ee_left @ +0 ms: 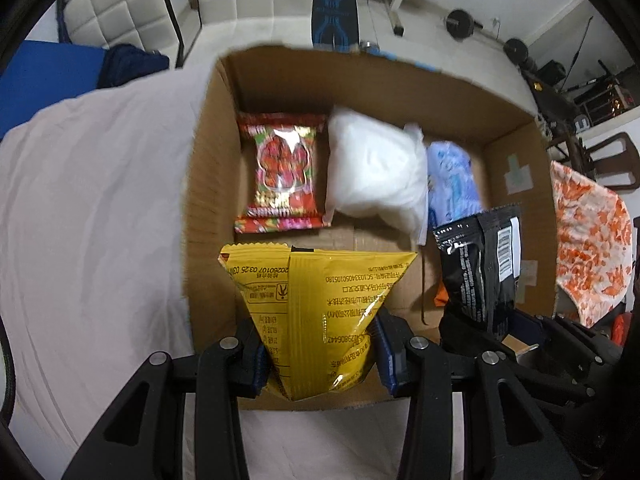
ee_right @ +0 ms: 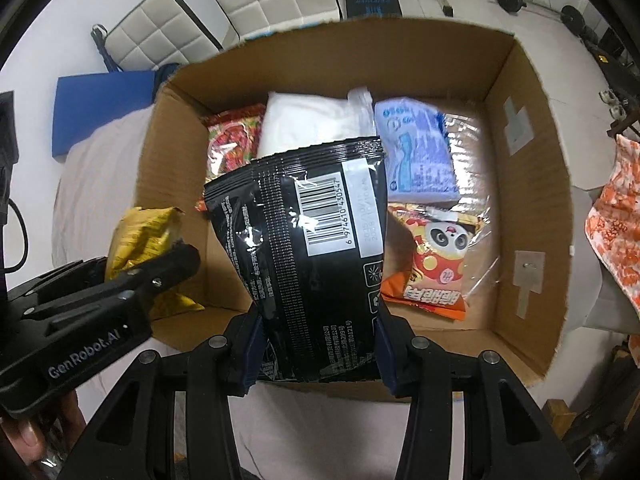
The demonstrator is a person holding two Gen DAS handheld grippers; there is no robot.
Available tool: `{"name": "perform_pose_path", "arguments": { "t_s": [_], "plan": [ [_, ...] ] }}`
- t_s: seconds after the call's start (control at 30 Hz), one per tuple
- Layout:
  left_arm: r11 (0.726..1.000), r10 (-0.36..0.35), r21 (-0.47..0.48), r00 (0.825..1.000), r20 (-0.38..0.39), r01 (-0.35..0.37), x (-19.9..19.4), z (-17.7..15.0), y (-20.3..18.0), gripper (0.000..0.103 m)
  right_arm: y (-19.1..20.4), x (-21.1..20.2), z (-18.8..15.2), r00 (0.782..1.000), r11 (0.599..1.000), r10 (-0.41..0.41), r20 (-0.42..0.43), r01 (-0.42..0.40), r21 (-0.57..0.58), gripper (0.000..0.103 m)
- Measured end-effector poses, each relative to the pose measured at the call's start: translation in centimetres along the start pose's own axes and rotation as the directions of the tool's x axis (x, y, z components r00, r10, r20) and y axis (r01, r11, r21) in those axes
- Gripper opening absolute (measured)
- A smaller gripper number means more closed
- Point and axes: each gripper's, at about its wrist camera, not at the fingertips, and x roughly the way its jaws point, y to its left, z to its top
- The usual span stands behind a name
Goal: Organize snacks
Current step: 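Lower both packs into the box and open both tools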
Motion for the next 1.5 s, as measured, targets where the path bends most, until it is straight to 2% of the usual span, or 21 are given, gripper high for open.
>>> {"name": "perform_pose_path", "arguments": {
  "t_s": [0.27, 0.6, 0.67, 0.73, 0.8, 0.9, 1.03, 1.07, 1.13, 1.3, 1.4, 1.43, 1.5],
  "plan": [
    [1.0, 0.019, 0.001, 0.997, -0.07, -0.018, 3.4, 0.8, 0.2, 0.039, -0.2, 3.0, 1.1, 0.999, 1.0, -0.021, -0.044, 0.02, -0.012, 0.05],
    [1.0, 0.011, -0.015, 0.992, -0.122, -0.012, 5.0, 1.6, 0.6, 0.041, 0.3, 5.5, 2.1, 0.997, 1.0, -0.002, -0.073, 0.001, -0.011, 0.053],
    [1.0, 0.013, -0.017, 0.993, -0.114, -0.015, 4.9, 1.7, 0.5, 0.046, 0.3, 5.8, 2.3, 0.997, 1.0, -0.006, -0.077, 0.006, -0.001, 0.054],
    [1.0, 0.016, -0.02, 0.994, -0.107, -0.019, 4.8, 1.7, 0.5, 0.06, 0.3, 5.9, 2.4, 0.997, 1.0, -0.013, -0.074, 0.013, 0.001, 0.059],
    [0.999, 0.017, -0.025, 0.995, -0.097, -0.019, 4.6, 1.9, 0.8, 0.069, 0.4, 5.8, 2.5, 0.998, 1.0, -0.017, -0.065, 0.018, 0.004, 0.063],
    [0.999, 0.011, -0.037, 0.996, -0.085, -0.015, 3.9, 1.9, 1.3, 0.072, 0.5, 5.6, 2.5, 0.998, 0.999, -0.034, -0.056, 0.034, 0.005, 0.063],
    [0.999, 0.019, -0.031, 0.999, -0.047, -0.02, 2.5, 1.9, 1.3, 0.086, 0.5, 5.0, 2.1, 0.998, 0.999, -0.05, -0.043, 0.051, 0.007, 0.064],
    [0.999, 0.019, -0.033, 0.999, -0.036, -0.02, 2.0, 1.8, 1.3, 0.087, 0.4, 4.8, 2.0, 0.998, 0.998, -0.054, -0.04, 0.055, 0.007, 0.064],
    [0.999, 0.026, -0.034, 1.0, -0.013, -0.027, 1.3, 1.6, 1.2, 0.097, 0.1, 4.0, 1.6, 0.997, 0.997, -0.073, -0.026, 0.073, 0.009, 0.066],
    [0.999, 0.039, -0.03, 0.999, 0.036, -0.038, -0.5, 1.1, 1.5, 0.098, -0.4, 1.6, 0.7, 0.995, 0.995, -0.095, 0.021, 0.094, 0.013, 0.075],
    [0.999, 0.038, -0.026, 0.997, 0.067, -0.036, -1.6, 0.9, 0.1, 0.098, -0.5, -0.2, 0.1, 0.991, 0.993, -0.122, 0.062, 0.121, 0.012, 0.077],
    [0.999, 0.04, -0.024, 0.996, 0.076, -0.038, -2.1, 0.8, -0.1, 0.098, -0.5, -0.8, -0.1, 0.988, 0.992, -0.13, 0.081, 0.13, 0.012, 0.08],
    [0.999, 0.047, -0.014, 0.994, 0.103, -0.046, -3.0, 0.4, -0.6, 0.098, -0.8, -2.3, -0.6, 0.984, 0.99, -0.141, 0.109, 0.141, 0.008, 0.093]
  ]
}}
